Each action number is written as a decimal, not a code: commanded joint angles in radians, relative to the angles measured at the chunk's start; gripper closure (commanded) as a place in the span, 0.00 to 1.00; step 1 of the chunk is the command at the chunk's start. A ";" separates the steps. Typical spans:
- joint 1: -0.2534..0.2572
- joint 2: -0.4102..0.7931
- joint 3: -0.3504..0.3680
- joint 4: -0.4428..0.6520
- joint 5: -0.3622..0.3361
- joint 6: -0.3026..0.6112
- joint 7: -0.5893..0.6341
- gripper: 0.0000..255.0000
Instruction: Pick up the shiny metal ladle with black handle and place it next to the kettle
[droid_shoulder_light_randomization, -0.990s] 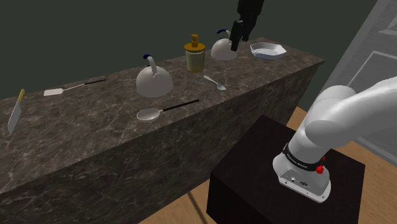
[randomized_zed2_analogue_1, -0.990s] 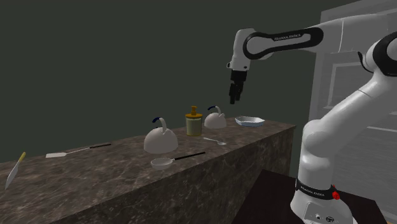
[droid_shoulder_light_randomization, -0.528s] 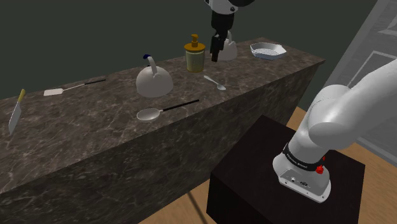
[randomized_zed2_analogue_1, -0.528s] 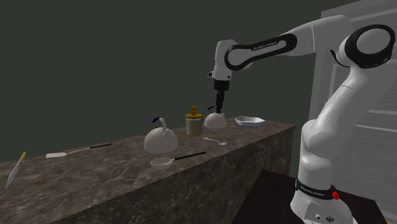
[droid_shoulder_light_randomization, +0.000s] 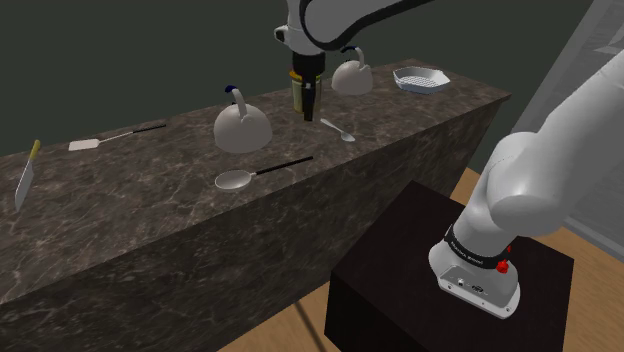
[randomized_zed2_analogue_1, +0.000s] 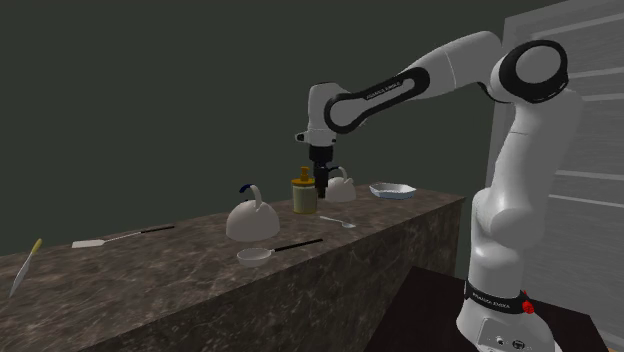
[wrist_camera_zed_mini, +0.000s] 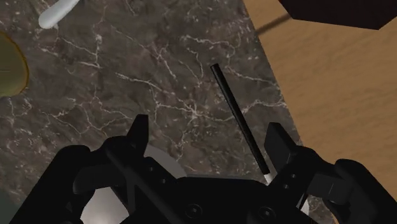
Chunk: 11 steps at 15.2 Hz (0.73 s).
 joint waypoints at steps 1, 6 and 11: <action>0.019 0.057 0.011 0.016 -0.005 0.030 -0.047 0.00; 0.064 0.194 0.048 0.066 -0.022 0.087 -0.149 0.00; 0.106 0.319 0.090 0.110 -0.052 0.138 -0.241 0.00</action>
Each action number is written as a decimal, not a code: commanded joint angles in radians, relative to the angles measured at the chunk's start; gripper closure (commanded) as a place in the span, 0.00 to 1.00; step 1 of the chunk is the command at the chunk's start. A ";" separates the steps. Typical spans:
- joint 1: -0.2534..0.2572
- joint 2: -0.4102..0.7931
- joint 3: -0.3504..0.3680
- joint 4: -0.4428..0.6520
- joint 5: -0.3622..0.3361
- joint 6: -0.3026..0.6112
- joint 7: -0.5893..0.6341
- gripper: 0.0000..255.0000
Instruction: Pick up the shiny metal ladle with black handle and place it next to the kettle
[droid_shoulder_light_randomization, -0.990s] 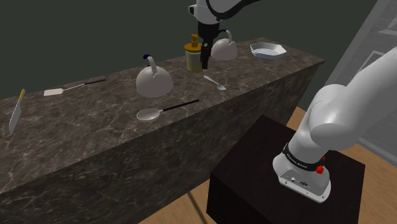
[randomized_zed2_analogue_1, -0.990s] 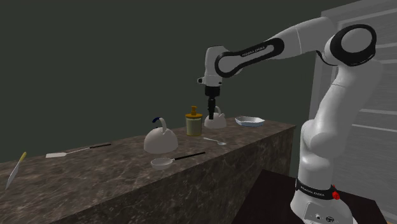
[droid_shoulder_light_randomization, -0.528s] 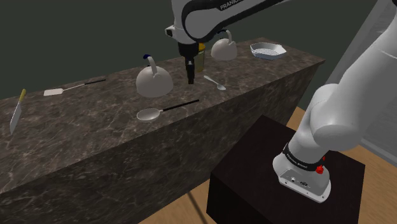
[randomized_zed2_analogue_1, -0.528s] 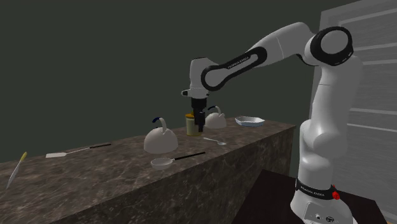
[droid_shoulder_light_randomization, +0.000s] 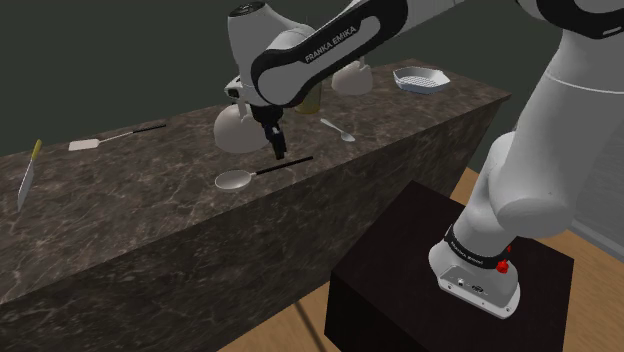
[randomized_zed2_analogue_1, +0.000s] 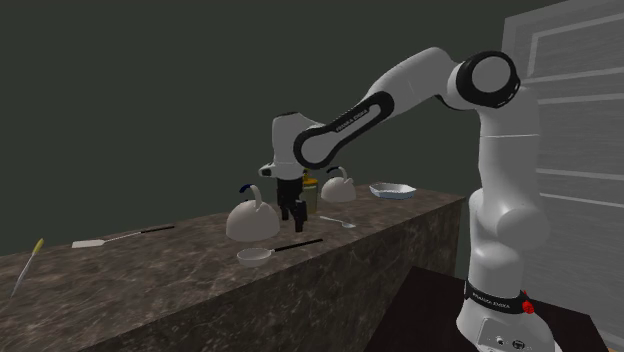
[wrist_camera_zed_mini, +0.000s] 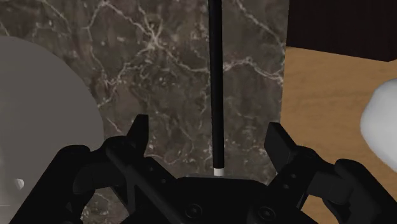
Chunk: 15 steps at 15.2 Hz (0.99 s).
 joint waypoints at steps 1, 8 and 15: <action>0.019 0.048 0.019 0.007 -0.015 0.028 -0.032 0.00; 0.022 0.112 0.020 -0.018 -0.039 0.110 -0.038 0.00; 0.021 0.124 0.018 -0.025 -0.043 0.129 -0.035 0.00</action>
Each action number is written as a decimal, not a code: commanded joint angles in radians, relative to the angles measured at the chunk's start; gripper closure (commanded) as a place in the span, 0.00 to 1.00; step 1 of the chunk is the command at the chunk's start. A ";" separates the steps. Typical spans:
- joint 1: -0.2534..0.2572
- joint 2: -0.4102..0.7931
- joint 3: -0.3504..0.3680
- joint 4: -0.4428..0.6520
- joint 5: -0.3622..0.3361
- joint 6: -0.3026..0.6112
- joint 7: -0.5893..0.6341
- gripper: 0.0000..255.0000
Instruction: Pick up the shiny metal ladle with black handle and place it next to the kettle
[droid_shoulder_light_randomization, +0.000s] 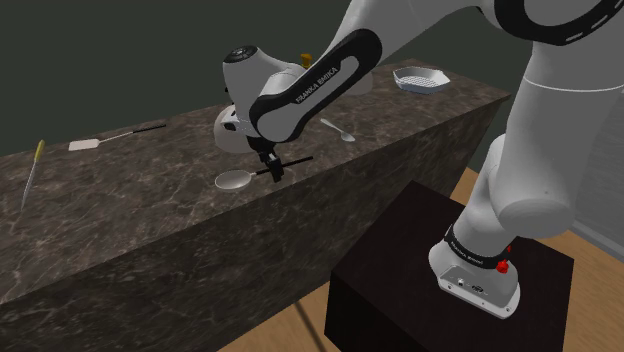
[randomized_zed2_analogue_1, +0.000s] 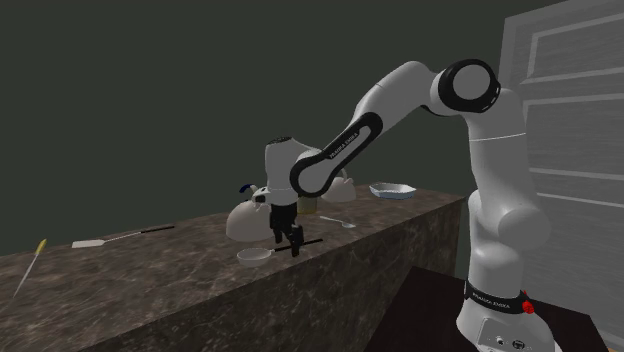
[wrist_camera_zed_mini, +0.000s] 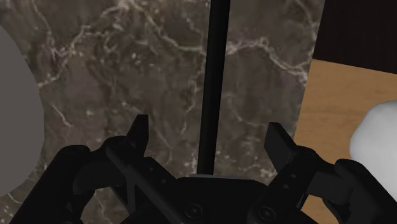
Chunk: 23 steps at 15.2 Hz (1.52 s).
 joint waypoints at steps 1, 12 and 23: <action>0.000 0.000 0.000 0.000 0.000 0.000 0.000 0.00; 0.001 0.001 0.001 0.002 0.000 -0.002 0.001 1.00; -0.001 -0.070 0.005 0.053 0.027 -0.120 -0.031 1.00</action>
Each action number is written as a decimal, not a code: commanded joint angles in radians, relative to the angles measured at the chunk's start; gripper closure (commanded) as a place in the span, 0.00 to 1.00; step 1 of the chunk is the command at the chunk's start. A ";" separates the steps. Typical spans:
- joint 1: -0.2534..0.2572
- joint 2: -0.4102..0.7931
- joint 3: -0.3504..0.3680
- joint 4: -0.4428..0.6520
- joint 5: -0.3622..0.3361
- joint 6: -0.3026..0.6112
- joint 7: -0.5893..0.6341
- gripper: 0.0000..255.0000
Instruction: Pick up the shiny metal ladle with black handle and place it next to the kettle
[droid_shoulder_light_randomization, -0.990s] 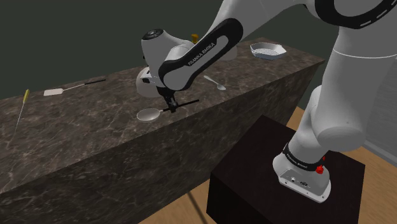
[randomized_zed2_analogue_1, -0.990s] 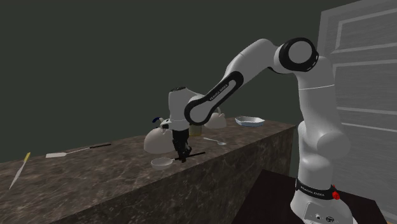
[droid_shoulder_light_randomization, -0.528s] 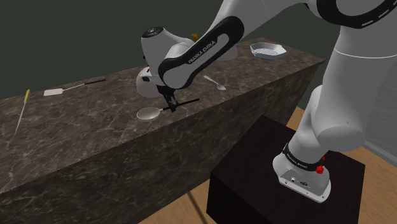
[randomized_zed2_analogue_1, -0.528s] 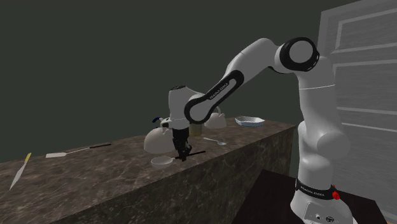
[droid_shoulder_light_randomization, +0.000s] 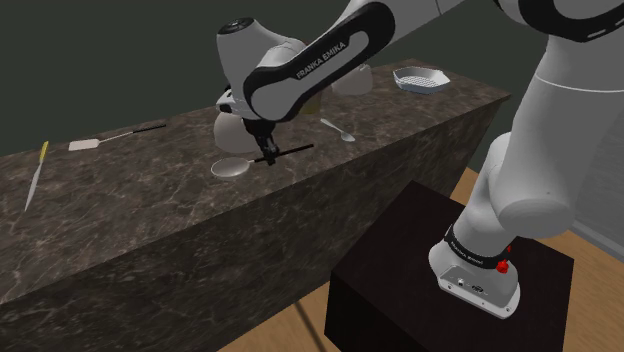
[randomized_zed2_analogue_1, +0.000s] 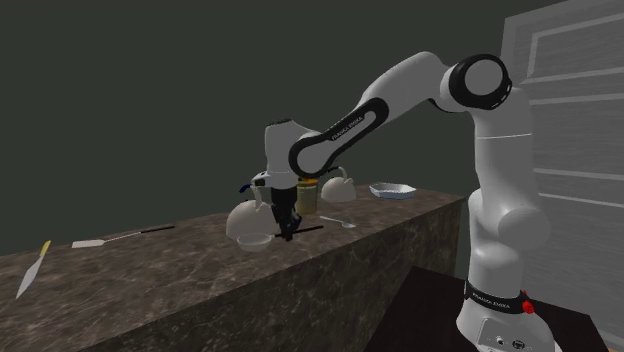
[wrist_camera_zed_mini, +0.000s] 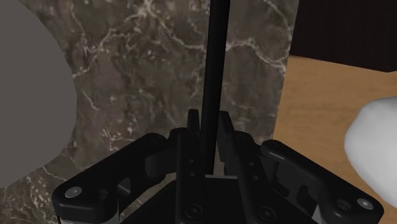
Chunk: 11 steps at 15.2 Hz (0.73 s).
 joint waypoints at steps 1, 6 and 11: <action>-0.001 -0.009 0.000 0.017 0.005 -0.026 -0.007 1.00; 0.000 -0.036 0.002 0.053 0.015 -0.088 -0.020 1.00; 0.000 -0.058 0.003 0.095 0.023 -0.151 -0.032 1.00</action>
